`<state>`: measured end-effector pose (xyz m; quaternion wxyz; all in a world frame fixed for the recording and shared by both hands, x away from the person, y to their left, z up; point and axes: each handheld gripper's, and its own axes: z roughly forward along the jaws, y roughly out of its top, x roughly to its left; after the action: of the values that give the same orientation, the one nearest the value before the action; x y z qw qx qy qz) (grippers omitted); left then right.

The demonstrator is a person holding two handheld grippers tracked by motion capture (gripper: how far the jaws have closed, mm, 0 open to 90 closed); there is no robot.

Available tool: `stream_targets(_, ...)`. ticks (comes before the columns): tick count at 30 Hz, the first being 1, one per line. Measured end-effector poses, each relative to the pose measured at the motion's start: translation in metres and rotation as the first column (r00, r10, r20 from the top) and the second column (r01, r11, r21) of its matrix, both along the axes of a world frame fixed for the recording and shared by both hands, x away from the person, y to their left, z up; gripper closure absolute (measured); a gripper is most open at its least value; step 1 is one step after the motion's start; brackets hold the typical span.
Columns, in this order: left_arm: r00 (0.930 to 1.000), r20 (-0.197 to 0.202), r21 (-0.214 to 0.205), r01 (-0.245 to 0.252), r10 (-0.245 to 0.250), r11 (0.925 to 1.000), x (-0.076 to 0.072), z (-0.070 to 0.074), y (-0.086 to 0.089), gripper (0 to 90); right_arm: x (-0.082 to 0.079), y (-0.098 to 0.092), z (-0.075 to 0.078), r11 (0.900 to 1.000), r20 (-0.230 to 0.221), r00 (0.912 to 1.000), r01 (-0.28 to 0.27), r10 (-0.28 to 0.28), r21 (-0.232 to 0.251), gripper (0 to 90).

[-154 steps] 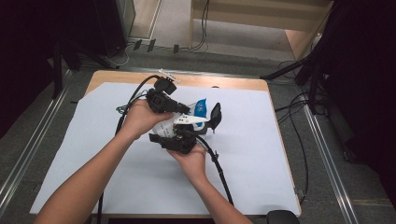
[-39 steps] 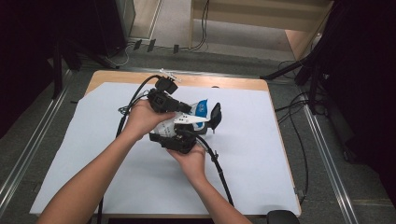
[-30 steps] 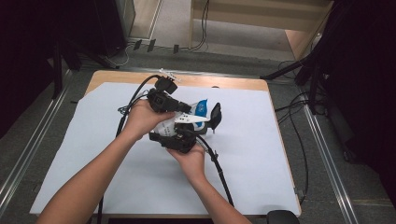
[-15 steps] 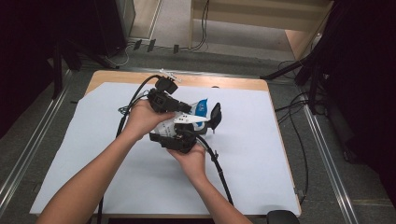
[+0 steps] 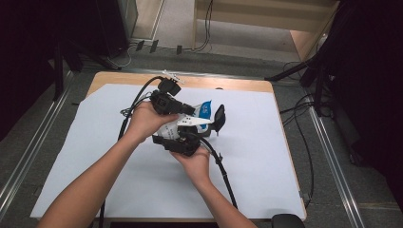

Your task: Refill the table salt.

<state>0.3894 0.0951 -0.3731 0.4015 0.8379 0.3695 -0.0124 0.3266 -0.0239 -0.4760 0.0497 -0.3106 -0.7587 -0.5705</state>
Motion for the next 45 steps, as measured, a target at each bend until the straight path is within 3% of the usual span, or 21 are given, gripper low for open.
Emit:
stream_targets(21, 0.9998, 0.016, 0.003, 0.009, -0.009, 1.0, -0.0017, 0.0015, 0.0001, 85.7, 0.0025, -0.0022, 0.0001, 0.9991, -0.032, 0.9995, -0.005, 0.006, 0.043, 67.3)
stream_targets(30, 0.9999, 0.009, 0.0, -0.004, 0.004, 1.0, -0.0005, 0.0006, -0.0003, 86.5, -0.0013, -0.0005, 0.0, 0.9996, 0.023, 0.9997, 0.001, -0.001, -0.028, 61.2)
stream_targets(35, 0.9999, 0.012, -0.002, -0.004, 0.004, 1.0, -0.0007, 0.0008, -0.0008, 86.5, -0.0035, 0.0007, 0.0005, 0.9979, 0.061, 0.9981, 0.016, -0.012, -0.062, 64.5)
stream_targets(45, 0.9999, 0.017, -0.014, 0.0, 0.0, 0.9999, -0.0008, 0.0022, -0.0013, 85.7, 0.001, -0.0026, 0.0011, 0.9997, -0.011, 0.9999, 0.011, -0.011, 0.023, 68.1)
